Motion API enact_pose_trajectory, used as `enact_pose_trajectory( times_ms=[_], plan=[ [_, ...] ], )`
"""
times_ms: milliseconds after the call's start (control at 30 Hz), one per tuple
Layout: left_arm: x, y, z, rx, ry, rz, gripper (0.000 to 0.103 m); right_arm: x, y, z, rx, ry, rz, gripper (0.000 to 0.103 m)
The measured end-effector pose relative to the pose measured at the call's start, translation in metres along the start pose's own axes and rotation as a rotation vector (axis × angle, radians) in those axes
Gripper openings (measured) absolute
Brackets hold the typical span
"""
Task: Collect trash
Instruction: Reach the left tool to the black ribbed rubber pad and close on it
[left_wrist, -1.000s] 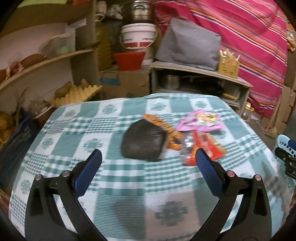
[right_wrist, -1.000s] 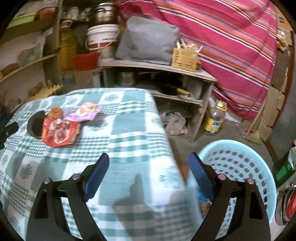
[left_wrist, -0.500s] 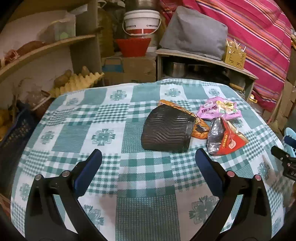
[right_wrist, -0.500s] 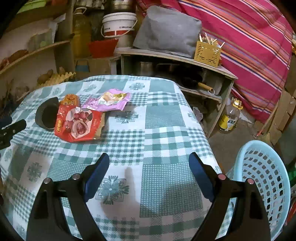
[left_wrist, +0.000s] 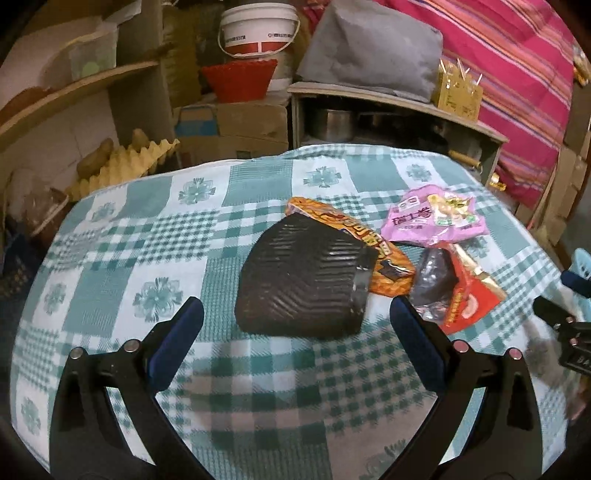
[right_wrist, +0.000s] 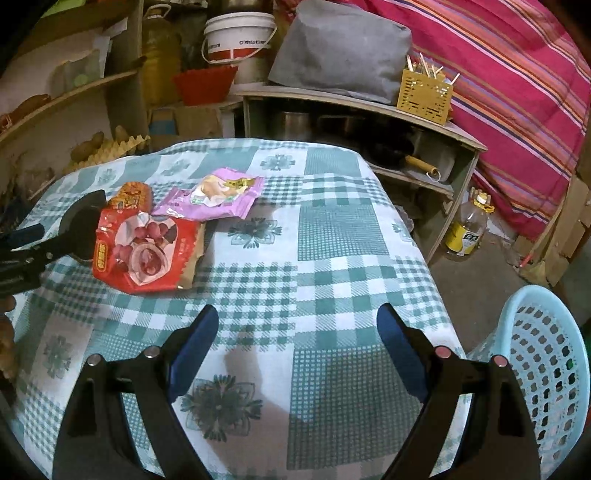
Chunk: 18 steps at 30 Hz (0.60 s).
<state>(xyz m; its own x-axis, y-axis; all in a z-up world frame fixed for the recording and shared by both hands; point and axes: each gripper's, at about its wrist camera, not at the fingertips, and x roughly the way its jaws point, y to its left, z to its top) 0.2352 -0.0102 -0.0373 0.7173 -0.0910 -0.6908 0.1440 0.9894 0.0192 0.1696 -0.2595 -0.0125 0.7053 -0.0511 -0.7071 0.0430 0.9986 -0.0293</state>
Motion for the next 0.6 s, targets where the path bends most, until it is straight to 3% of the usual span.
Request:
enact_pose_trajectory(
  times_ms=[133,233,300,333,367,600],
  plan=[
    [0.008,0.007,0.002,-0.009,0.012,0.007,0.097,0.005,0.003,0.002,-0.009,0.016,0.013,0.086],
    [0.013,0.013,0.002,-0.031,0.039,-0.031,0.096,0.005,0.003,0.002,-0.005,0.017,0.014,0.086],
    [0.014,0.014,0.002,-0.034,0.043,-0.05,0.088,0.005,0.003,0.003,-0.008,0.015,0.011,0.086],
    [0.015,0.013,0.002,-0.032,0.054,-0.073,0.076,0.005,0.003,0.003,-0.01,0.013,0.009,0.086],
    [0.017,0.013,0.001,-0.031,0.064,-0.088,0.072,0.005,0.003,0.003,-0.011,0.013,0.009,0.086],
    [0.0,0.008,-0.005,0.007,0.041,-0.045,0.072,-0.002,0.016,0.0,-0.039,0.002,0.022,0.086]
  ],
)
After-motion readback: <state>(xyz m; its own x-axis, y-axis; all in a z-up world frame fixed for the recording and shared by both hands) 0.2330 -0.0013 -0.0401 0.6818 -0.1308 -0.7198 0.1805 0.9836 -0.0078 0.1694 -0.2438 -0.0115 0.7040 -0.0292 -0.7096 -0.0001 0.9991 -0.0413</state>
